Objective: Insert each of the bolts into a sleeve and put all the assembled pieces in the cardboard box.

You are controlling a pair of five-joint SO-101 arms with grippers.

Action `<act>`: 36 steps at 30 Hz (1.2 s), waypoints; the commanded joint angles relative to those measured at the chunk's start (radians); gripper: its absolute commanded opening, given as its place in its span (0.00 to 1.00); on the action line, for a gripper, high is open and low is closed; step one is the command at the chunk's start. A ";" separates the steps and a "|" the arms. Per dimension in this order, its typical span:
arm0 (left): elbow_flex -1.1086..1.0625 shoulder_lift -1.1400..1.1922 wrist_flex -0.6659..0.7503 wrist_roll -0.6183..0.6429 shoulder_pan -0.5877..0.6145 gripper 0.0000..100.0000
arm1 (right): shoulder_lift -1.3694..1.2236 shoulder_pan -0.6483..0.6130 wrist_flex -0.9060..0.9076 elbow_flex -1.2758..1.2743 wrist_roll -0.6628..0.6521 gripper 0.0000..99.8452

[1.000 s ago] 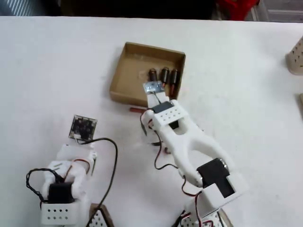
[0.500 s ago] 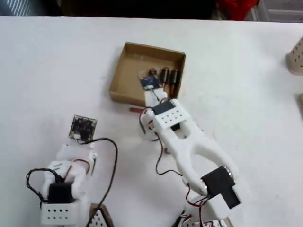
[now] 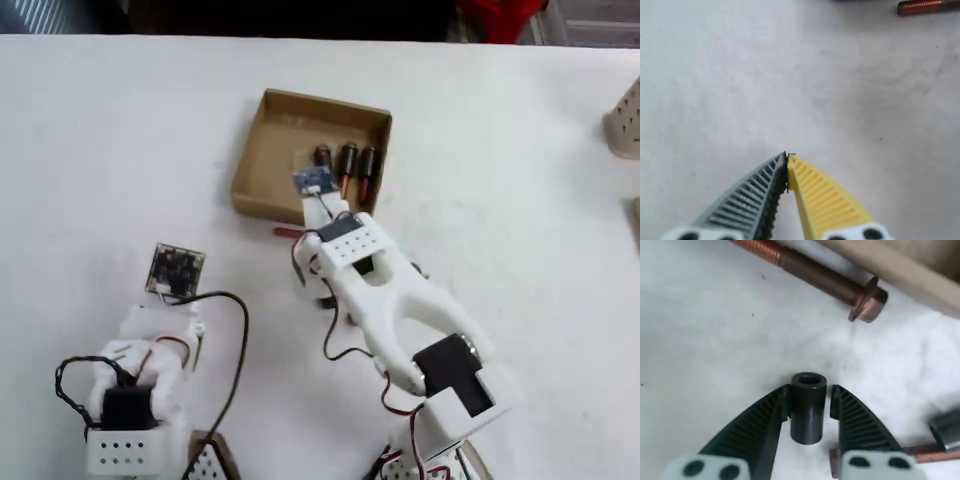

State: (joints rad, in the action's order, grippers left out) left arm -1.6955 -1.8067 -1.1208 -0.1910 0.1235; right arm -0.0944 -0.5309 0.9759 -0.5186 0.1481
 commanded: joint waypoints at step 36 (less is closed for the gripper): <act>0.002 -0.015 0.118 -0.009 0.005 0.02 | 0.522 0.779 0.174 -0.321 -0.420 0.02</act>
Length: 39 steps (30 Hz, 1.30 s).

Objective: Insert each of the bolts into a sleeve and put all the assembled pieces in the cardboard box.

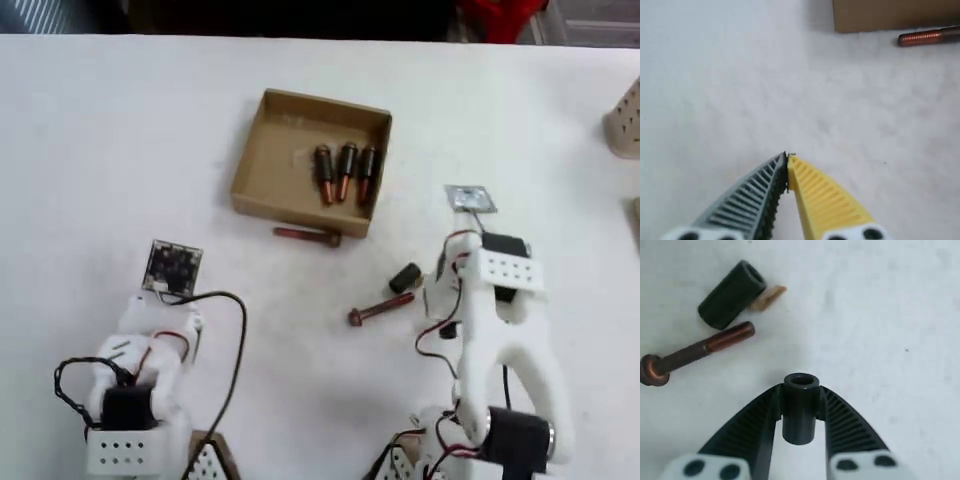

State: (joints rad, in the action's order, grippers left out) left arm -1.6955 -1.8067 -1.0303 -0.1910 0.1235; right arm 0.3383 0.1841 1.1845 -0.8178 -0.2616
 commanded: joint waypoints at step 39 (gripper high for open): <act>0.704 0.845 0.186 0.227 -0.455 0.02 | 0.349 0.344 -0.150 -0.262 -0.107 0.02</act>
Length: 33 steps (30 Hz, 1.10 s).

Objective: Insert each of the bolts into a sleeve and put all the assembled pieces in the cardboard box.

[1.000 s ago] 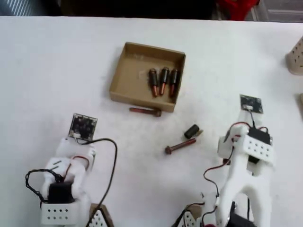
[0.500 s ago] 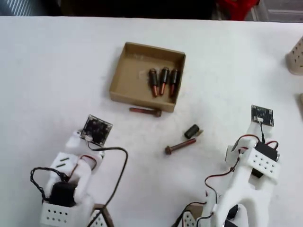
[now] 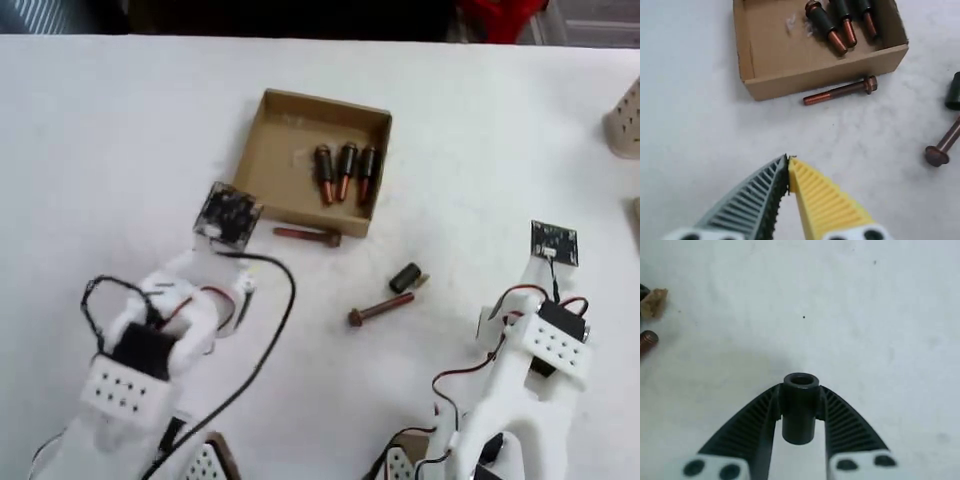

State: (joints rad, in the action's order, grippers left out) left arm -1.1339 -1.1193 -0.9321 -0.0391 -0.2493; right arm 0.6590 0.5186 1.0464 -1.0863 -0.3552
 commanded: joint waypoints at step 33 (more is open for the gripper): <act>0.457 1.248 0.844 0.235 -0.186 0.02 | 0.030 0.007 -0.047 -0.018 -0.066 0.02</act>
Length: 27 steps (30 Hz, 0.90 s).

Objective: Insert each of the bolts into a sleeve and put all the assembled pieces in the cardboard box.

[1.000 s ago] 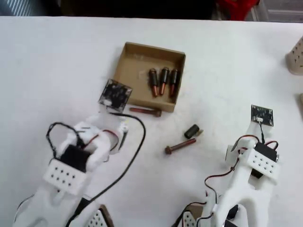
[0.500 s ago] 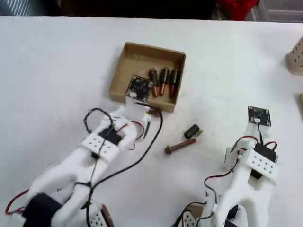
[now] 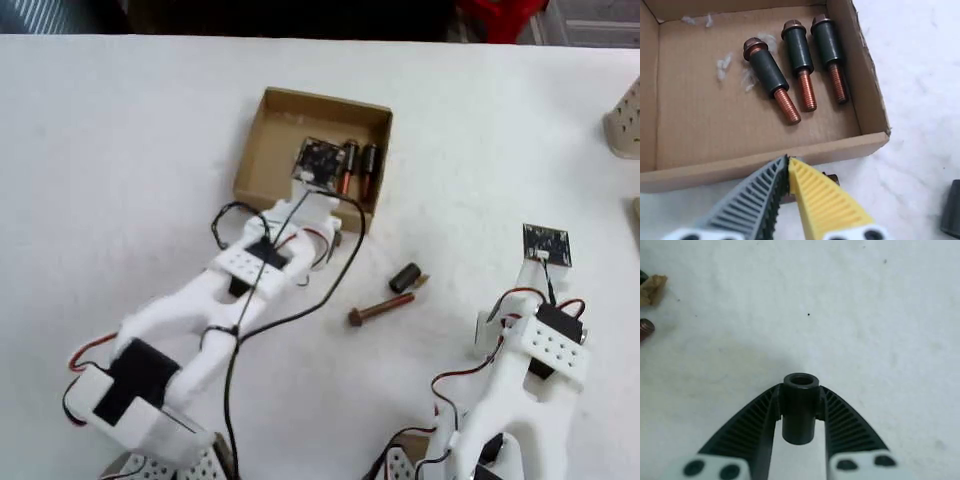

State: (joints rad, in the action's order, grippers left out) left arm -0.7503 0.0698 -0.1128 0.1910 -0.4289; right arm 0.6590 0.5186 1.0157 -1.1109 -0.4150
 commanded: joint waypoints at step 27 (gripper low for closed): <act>0.048 -0.028 -0.071 -0.002 -0.036 0.02 | 0.030 0.007 -0.015 0.006 -0.009 0.02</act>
State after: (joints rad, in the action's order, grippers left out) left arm -0.8178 -0.0161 -0.1542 0.1895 -0.4718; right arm 0.6590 0.5186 1.0127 -1.1109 -0.4150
